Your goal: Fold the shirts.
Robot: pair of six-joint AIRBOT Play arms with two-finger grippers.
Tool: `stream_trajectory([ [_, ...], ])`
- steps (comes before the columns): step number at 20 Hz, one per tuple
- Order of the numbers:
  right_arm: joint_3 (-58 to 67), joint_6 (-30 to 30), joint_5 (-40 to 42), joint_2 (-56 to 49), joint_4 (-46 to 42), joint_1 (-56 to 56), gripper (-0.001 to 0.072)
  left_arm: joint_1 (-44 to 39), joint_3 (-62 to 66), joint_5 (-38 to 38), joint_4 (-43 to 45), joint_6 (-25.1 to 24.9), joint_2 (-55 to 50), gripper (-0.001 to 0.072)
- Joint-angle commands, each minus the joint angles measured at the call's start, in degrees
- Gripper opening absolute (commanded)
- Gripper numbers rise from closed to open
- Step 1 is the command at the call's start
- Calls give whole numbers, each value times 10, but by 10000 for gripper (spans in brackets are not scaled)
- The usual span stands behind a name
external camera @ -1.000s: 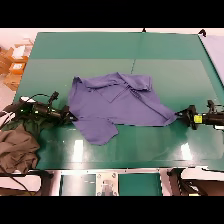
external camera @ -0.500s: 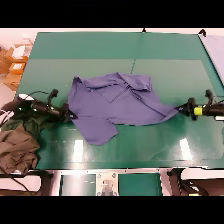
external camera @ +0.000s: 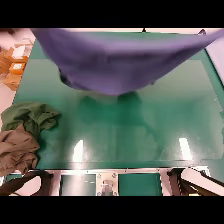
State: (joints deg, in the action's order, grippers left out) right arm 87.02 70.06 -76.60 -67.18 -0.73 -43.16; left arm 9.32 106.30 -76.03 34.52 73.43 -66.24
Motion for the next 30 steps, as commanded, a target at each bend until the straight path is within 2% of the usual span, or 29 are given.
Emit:
stream_trajectory([
  [1, 94, 13, 113, 96, 147, -53, 13, 0, 267, 51, 16, 46, 34, 25],
  [4, 106, 13, 160, 169, 147, -134, 13, 0, 261, 109, 47, 45, 88, 25],
  [8, 106, 13, 153, 206, 145, -162, 13, 0, 202, 113, 63, 38, 124, 25],
  [10, 106, 13, 138, 207, 108, -162, 13, 0, 197, 93, 65, 39, 121, 26],
  [14, 63, 19, 135, 202, -79, -52, 13, 0, 92, 73, 66, 30, 122, 25],
  [16, -2, 20, 178, 195, -195, 42, 13, 0, 8, 64, 66, 28, 109, 26],
  [18, -83, 19, 236, 169, -272, 116, 13, 0, -75, 75, 60, 5, 87, 26],
  [21, -175, 13, 310, 81, -308, 167, 13, -31, -192, 128, 56, -46, 7, 26],
  [23, -186, -4, 345, -14, -308, 187, 12, -62, -225, 186, 56, -75, -89, 26],
  [26, -158, -11, 391, -165, -308, 210, 13, -66, -214, 285, 19, -82, -247, 26],
  [30, -35, -10, 374, -338, -297, 212, 13, -65, -110, 310, -4, -103, -394, 25],
])
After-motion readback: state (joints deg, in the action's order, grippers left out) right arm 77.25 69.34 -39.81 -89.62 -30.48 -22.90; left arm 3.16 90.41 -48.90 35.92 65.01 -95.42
